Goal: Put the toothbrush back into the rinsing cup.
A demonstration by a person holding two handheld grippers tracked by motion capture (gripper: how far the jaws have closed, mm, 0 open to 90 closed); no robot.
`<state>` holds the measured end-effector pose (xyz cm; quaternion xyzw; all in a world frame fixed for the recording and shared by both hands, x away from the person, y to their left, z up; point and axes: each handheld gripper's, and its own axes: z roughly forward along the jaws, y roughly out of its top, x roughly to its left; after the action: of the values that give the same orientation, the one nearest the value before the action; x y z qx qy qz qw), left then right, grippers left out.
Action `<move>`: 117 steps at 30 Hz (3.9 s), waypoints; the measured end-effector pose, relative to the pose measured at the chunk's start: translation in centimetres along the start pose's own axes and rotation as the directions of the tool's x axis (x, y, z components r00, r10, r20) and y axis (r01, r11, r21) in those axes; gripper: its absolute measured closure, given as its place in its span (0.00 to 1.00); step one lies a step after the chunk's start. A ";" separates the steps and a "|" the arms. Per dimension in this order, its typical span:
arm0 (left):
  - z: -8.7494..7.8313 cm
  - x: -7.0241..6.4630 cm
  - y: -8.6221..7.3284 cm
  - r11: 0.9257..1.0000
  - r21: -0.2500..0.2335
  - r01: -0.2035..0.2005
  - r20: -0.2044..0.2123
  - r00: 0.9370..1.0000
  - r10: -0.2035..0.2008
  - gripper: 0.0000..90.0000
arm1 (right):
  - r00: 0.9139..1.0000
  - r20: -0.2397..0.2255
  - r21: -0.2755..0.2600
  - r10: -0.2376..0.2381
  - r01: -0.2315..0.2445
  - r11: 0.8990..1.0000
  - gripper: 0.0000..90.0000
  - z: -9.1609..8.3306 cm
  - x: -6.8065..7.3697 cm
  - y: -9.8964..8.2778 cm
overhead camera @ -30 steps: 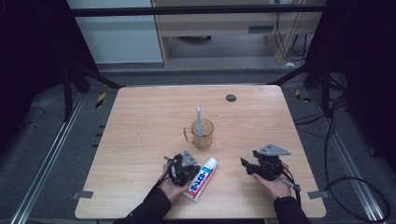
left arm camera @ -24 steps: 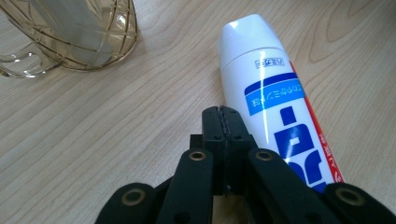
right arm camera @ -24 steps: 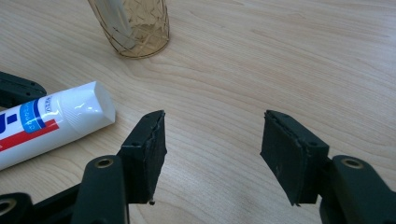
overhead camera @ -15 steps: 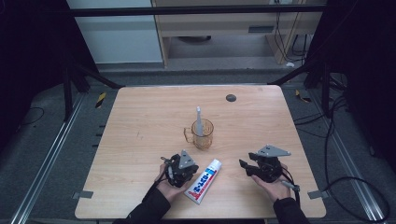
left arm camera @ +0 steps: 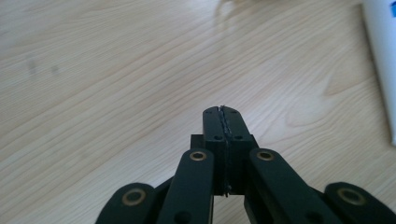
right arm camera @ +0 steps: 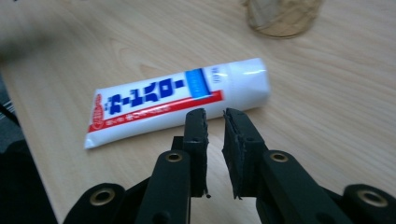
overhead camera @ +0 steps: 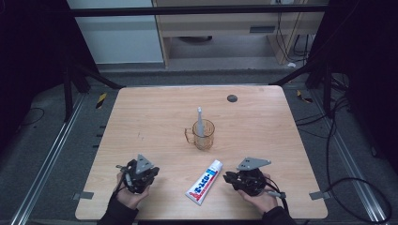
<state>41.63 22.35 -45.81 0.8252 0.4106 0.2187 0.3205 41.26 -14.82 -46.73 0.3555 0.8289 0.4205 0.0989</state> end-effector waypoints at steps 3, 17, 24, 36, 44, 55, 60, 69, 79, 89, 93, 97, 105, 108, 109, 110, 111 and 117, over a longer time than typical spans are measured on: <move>-0.6 1.3 -0.5 0.999 -0.019 0.043 -0.015 0.999 -0.043 1.00 | 0.999 -0.038 0.020 -0.009 0.010 1.000 0.93 1.0 1.0 0.1; 0.1 4.9 -1.8 0.990 -0.001 0.142 -0.091 0.986 -0.141 1.00 | 0.990 -0.121 0.063 -0.069 0.077 0.995 1.00 4.7 4.0 0.1; 0.4 4.7 -1.7 0.991 0.003 0.130 -0.090 0.987 -0.130 1.00 | 0.991 -0.114 0.047 -0.077 0.083 0.995 1.00 5.7 5.0 0.6; 0.6 5.0 -1.7 0.991 0.013 0.133 -0.087 0.987 -0.132 1.00 | 1.000 -0.027 -0.071 0.001 -0.003 0.997 1.00 2.9 1.1 2.8; 0.7 5.1 -1.7 0.991 0.021 0.129 -0.091 0.988 -0.127 1.00 | 0.996 0.065 -0.062 0.060 -0.056 0.997 1.00 3.6 -3.4 3.6; 0.8 5.2 -1.7 0.991 0.028 0.128 -0.092 0.988 -0.125 1.00 | 0.998 0.057 0.010 0.034 -0.034 0.999 1.00 5.6 -4.0 3.5; 0.8 5.3 -1.7 0.992 0.028 0.126 -0.090 0.988 -0.123 1.00 | 0.999 0.038 0.017 0.030 -0.031 0.999 1.00 5.4 -3.8 3.4; 0.7 5.3 -1.7 0.992 0.027 0.123 -0.091 0.989 -0.120 1.00 | 0.999 0.036 0.035 0.005 -0.007 0.999 1.00 4.6 -3.4 2.9; 0.6 5.3 -1.8 0.992 0.028 0.121 -0.089 0.989 -0.118 1.00 | 1.000 0.024 0.046 -0.010 0.009 0.999 1.00 3.5 -2.7 2.4; 0.5 5.3 -1.8 0.992 0.028 0.120 -0.089 0.989 -0.117 1.00 | 1.000 0.001 0.060 -0.011 0.011 0.998 1.00 2.6 -2.1 1.6; 0.6 5.3 -1.8 0.992 0.029 0.120 -0.088 0.989 -0.117 1.00 | 1.000 -0.012 0.063 -0.017 0.017 0.998 1.00 2.0 -1.7 1.1; 0.5 5.3 -1.8 0.992 0.029 0.120 -0.088 0.989 -0.117 1.00 | 1.000 -0.021 0.065 -0.015 0.017 0.998 1.00 1.5 -1.3 0.7; 0.6 5.3 -1.8 0.992 0.030 0.123 -0.084 0.989 -0.120 1.00 | 0.999 -0.023 0.078 -0.030 0.032 0.996 0.99 1.3 -0.9 0.8; 0.4 5.3 -1.7 0.992 0.031 0.121 -0.083 0.990 -0.118 1.00 | 0.999 -0.012 0.063 -0.046 0.047 0.997 0.95 0.8 -0.9 1.6; 0.4 5.3 -1.7 0.992 0.031 0.120 -0.082 0.990 -0.117 1.00 | 0.999 -0.008 0.056 -0.052 0.052 0.997 0.93 0.6 -1.0 2.0; 0.4 5.3 -1.7 0.992 0.031 0.120 -0.081 0.990 -0.117 1.00 | 0.998 -0.008 0.053 -0.056 0.056 0.997 0.90 0.4 -1.0 2.4; 0.5 5.3 -1.7 0.992 0.032 0.120 -0.081 0.990 -0.117 1.00 | 0.998 -0.003 0.049 -0.061 0.061 0.997 0.86 0.2 -1.0 2.7; 0.5 5.4 -1.8 0.992 0.034 0.118 -0.079 0.990 -0.115 1.00 | 0.996 0.009 0.092 -0.093 0.092 0.991 0.67 -0.5 -0.8 4.6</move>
<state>44.03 27.39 -46.87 0.7966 0.4744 0.2232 0.3008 43.98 -13.87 -43.05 0.3236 0.8622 0.3745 0.1074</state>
